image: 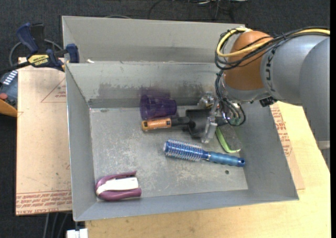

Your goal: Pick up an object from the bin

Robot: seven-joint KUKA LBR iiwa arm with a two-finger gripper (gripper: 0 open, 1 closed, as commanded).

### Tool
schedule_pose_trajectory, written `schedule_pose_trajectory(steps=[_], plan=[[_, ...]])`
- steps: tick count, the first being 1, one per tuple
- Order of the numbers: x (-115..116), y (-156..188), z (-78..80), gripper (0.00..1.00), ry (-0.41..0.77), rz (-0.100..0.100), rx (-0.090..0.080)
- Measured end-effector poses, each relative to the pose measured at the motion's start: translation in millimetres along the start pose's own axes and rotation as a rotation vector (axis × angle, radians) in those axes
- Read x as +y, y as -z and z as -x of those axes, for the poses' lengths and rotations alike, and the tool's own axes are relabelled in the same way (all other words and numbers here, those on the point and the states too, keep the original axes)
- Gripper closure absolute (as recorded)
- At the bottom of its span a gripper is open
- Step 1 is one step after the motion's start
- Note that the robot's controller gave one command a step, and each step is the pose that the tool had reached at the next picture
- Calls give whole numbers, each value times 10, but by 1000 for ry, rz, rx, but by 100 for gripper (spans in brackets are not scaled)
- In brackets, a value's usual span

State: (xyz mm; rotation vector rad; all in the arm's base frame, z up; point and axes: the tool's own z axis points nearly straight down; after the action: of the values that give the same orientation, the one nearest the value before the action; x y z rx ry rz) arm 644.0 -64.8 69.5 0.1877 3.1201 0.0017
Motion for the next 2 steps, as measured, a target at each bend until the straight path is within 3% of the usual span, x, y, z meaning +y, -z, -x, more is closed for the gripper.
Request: schedule_pose_trajectory(steps=[1,2], plan=[[397,-4,-63,100,-23,3,13],[396,-3,-63,100,-23,3,13]])
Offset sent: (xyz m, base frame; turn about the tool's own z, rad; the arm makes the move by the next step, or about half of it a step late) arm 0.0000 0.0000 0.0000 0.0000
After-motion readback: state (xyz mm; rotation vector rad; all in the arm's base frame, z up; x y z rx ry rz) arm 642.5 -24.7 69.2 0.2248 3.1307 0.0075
